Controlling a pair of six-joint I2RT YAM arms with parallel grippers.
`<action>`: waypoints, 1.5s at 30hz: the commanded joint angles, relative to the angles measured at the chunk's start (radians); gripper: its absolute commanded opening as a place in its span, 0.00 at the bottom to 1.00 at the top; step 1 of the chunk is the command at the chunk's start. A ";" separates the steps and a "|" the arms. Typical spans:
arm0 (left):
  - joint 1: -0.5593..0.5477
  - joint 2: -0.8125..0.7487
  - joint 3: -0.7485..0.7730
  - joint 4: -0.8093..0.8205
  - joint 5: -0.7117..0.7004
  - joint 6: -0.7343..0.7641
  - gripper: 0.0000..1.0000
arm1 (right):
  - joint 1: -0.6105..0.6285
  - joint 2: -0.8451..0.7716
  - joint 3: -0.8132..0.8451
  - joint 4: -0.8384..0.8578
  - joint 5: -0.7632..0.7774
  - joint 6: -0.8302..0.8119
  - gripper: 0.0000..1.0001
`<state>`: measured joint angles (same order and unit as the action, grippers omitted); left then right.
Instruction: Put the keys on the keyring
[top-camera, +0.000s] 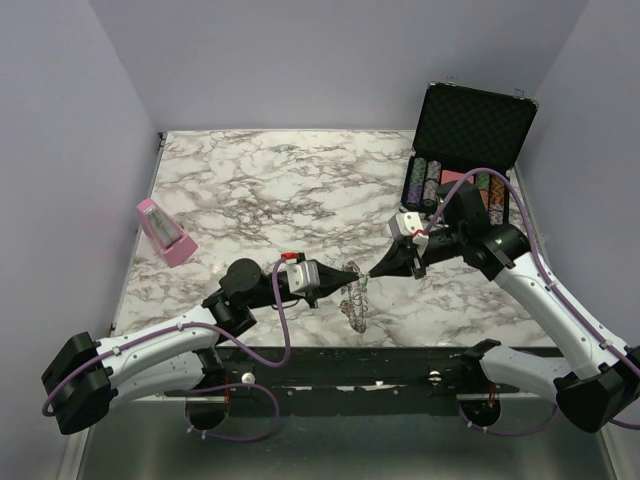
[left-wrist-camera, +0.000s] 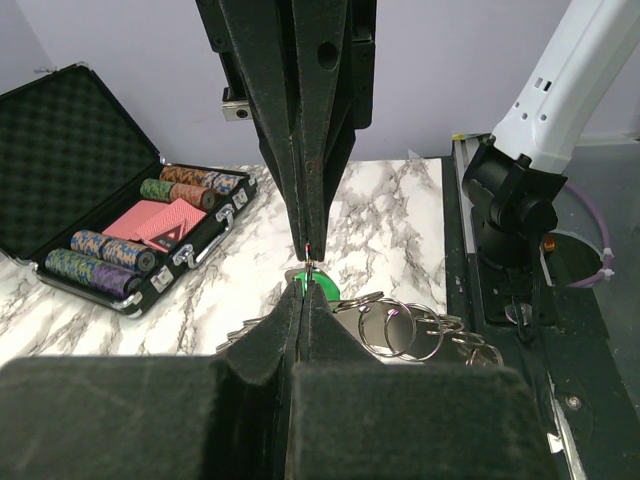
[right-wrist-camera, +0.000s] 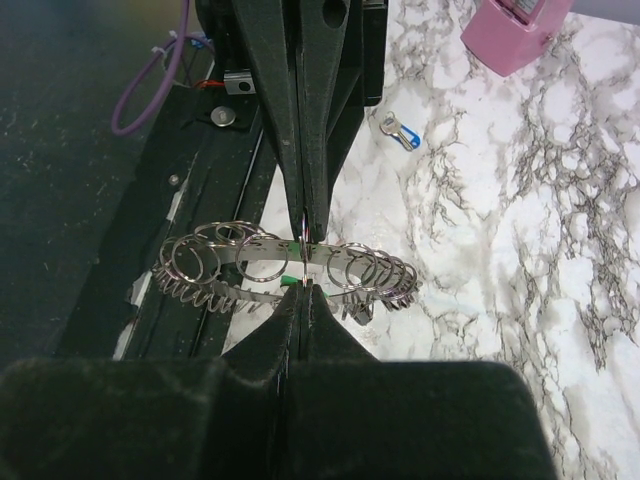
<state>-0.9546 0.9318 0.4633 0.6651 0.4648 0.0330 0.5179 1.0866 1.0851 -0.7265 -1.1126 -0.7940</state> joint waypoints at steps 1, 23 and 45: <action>0.004 -0.002 0.000 0.074 0.024 -0.001 0.00 | 0.007 0.006 0.021 -0.008 -0.038 -0.007 0.00; 0.004 0.029 0.021 0.091 0.057 -0.021 0.00 | 0.007 0.004 0.001 0.044 -0.050 0.068 0.00; 0.011 -0.001 -0.058 0.263 0.002 -0.110 0.00 | 0.008 -0.002 -0.028 0.191 -0.087 0.251 0.00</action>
<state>-0.9424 0.9508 0.4141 0.8303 0.4759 -0.0536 0.5171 1.0866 1.0714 -0.5896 -1.1385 -0.5690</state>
